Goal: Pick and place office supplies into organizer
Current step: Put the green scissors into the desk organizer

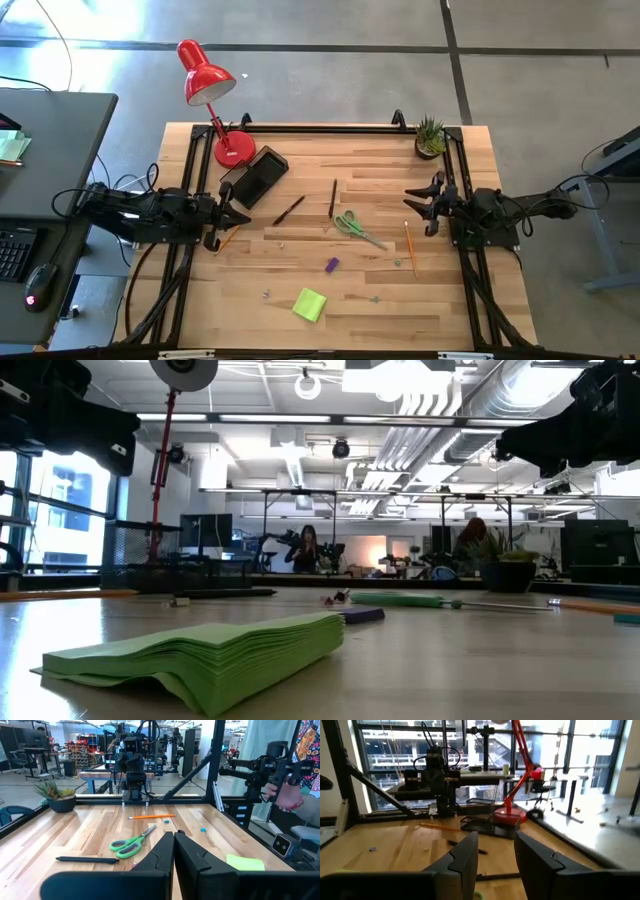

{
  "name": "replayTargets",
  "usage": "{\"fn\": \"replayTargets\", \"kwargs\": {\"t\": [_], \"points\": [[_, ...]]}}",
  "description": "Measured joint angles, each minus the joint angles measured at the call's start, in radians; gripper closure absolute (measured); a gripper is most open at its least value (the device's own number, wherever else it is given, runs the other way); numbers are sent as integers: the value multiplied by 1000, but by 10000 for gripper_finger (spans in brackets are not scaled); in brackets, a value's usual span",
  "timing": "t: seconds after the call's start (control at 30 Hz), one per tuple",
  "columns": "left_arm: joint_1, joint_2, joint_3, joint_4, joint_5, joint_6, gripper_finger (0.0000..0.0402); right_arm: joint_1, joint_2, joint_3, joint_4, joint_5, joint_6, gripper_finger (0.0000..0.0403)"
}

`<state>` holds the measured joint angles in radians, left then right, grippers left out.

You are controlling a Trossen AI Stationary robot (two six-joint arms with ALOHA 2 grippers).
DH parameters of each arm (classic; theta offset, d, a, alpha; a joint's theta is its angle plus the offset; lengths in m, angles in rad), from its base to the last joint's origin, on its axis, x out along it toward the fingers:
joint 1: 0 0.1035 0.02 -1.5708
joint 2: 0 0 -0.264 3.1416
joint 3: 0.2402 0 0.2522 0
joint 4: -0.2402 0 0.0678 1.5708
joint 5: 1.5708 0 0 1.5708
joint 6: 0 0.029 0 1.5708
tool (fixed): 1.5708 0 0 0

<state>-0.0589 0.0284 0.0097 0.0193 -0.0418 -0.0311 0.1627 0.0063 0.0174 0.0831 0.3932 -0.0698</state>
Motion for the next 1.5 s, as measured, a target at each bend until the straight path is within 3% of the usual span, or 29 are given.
{"fn": "replayTargets", "kwargs": {"t": [0.13, 0.4, 0.57, 0.7, 0.83, 0.93, 1.07, 1.23, 1.5], "points": [[0, 0, 0, 0, 0, -1, 401, 0, 0, 0, 74, 11, -68, 281], [0, 0, 0, 11, 29, -156, 401, 0, 0, 0, 143, 16, 26, 281], [0, 0, 0, 24, -74, -212, 401, 0, 0, 0, 140, 88, 12, 281], [0, 0, 0, 39, -87, -281, 401, 0, 0, 0, 132, 96, 9, 281], [0, 0, 0, 182, -199, -182, 401, 0, 0, 0, 144, 191, -17, 281], [0, 0, 5, 233, -186, -182, 401, 0, 0, 0, 136, 253, 17, 281], [0, 5, 56, 101, -158, -174, 401, 0, 2, 0, 129, 194, 25, 281], [0, 91, 128, -13, -255, -112, 401, -1, 59, 0, 132, 184, 35, 281], [0, 311, 298, -37, -325, 134, 401, -1, 310, 100, 99, 236, 49, 281]]}}
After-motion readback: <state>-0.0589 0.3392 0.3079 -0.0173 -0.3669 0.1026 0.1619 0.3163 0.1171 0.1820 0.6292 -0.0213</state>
